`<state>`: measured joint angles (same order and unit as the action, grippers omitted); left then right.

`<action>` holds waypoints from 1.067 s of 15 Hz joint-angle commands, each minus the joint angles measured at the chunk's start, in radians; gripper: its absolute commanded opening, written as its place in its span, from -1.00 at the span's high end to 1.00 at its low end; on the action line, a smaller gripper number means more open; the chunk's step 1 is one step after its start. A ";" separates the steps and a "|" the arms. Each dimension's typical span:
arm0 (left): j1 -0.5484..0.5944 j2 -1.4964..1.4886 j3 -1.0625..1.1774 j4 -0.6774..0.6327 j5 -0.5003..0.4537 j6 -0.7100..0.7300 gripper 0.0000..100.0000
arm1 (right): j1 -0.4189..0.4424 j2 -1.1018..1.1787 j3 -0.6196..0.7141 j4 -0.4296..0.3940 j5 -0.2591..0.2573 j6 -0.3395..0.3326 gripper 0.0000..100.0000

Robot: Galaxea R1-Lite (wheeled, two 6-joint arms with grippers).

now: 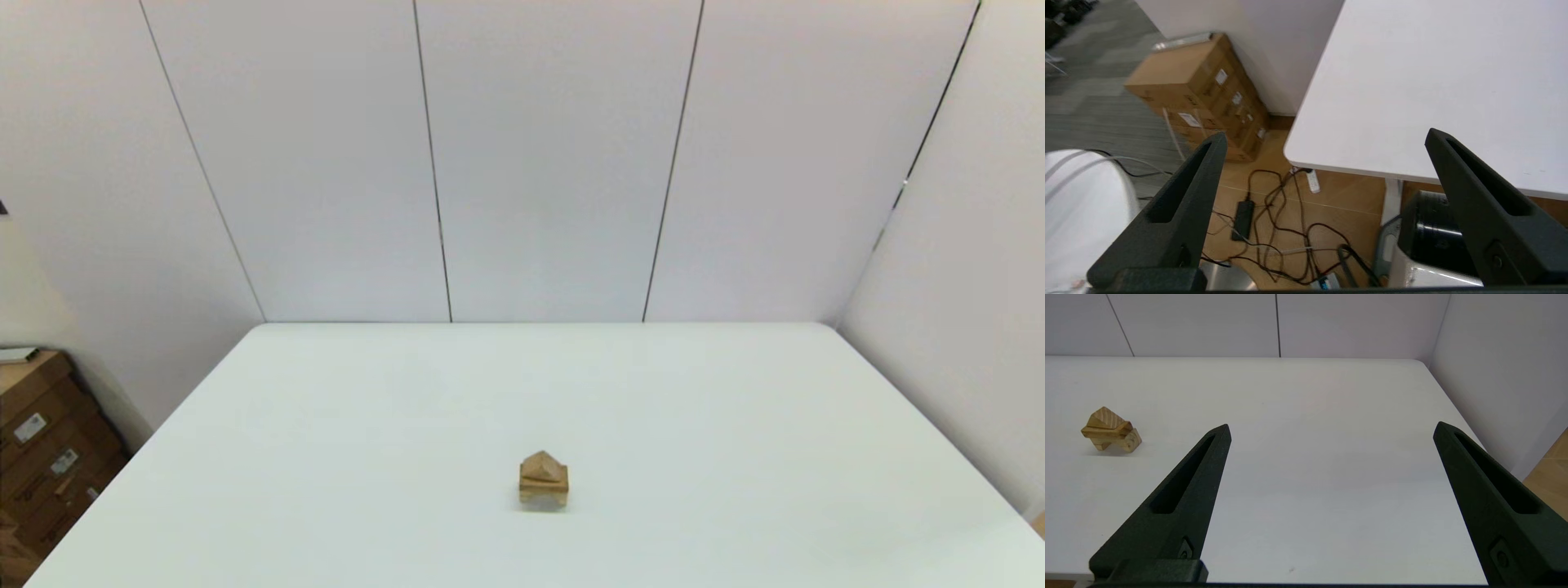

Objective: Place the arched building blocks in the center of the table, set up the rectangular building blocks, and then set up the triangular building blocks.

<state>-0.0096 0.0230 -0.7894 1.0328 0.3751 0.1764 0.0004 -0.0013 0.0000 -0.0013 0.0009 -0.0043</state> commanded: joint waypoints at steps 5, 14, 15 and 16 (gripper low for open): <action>0.000 -0.023 0.641 -0.806 -0.168 -0.002 -1.00 | 0.000 0.000 0.002 0.000 0.001 0.000 -1.00; 0.000 -0.023 0.789 -1.028 -0.384 -0.164 -1.00 | 0.000 0.000 0.002 0.000 0.001 0.000 -1.00; 0.000 -0.023 0.789 -1.028 -0.371 -0.176 -1.00 | 0.001 0.000 0.002 0.000 0.001 0.000 -1.00; 0.000 -0.023 0.789 -1.028 -0.371 -0.176 -1.00 | 0.000 0.000 0.002 0.000 0.001 0.000 -1.00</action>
<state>-0.0091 -0.0028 -0.0009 0.0047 0.0009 0.0051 0.0004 -0.0013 0.0000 -0.0013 0.0004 -0.0038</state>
